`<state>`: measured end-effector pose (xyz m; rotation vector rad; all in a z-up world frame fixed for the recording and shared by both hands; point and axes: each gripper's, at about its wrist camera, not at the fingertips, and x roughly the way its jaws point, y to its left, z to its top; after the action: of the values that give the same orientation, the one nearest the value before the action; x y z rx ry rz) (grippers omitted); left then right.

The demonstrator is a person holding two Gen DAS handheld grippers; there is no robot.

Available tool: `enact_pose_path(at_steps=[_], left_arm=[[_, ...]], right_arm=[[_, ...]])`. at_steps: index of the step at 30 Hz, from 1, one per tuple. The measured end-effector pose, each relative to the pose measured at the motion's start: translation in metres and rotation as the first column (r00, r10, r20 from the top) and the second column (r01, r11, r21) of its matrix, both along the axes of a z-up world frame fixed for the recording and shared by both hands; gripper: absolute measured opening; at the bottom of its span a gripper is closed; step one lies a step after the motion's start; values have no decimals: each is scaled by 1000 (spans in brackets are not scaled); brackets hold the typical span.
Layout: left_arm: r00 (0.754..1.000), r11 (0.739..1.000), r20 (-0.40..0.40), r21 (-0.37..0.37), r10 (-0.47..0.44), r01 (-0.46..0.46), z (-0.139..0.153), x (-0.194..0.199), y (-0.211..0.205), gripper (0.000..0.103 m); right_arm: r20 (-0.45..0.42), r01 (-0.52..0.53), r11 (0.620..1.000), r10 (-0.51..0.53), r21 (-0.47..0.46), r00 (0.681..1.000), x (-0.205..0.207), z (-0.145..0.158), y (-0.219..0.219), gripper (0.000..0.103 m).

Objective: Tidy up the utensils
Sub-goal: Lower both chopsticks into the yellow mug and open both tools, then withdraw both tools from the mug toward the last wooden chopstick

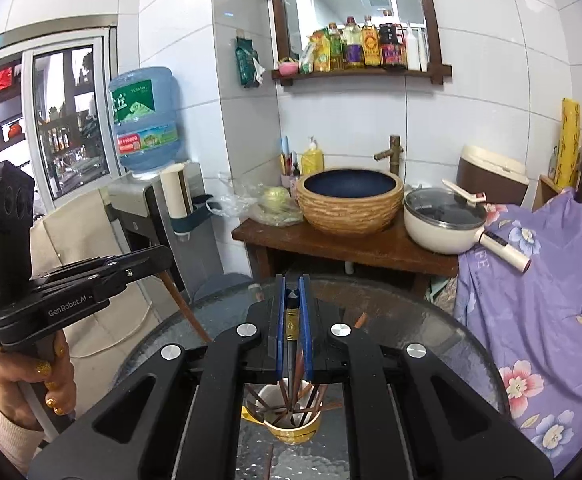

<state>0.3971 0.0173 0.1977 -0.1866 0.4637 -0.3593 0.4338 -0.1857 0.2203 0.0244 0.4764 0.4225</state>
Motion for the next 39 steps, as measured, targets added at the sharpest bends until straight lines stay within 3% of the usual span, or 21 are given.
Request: enact_pose_path(at_steps=[8, 14, 24, 26, 28, 29, 39], left_arm=[[999, 1000, -42, 25, -15, 16, -30, 12, -7, 7], [1000, 999, -16, 41, -12, 13, -37, 9, -11, 7], [998, 999, -64, 47, -14, 17, -50, 24, -16, 7], [996, 999, -81, 48, -20, 24, -56, 26, -19, 7], [995, 999, -100, 45, -23, 28, -64, 28, -20, 7], [994, 998, -106, 51, -27, 32, -68, 28, -22, 7], [992, 997, -114, 63, -44, 51, -81, 28, -32, 7]], right_arm=[[-50, 1, 1000, -3, -25, 999, 10, -34, 4, 8], [-67, 0, 998, -5, -67, 998, 10, -56, 9, 8], [-47, 8, 998, -10, -59, 999, 2, -62, 10, 8], [-36, 7, 999, -8, -46, 999, -2, -60, 6, 14], [-19, 20, 999, -21, -34, 1000, -7, -58, 2, 52], [-3, 29, 999, -30, -22, 1000, -10, -57, -1, 55], [16, 19, 1000, -19, -12, 1000, -28, -58, -11, 55]])
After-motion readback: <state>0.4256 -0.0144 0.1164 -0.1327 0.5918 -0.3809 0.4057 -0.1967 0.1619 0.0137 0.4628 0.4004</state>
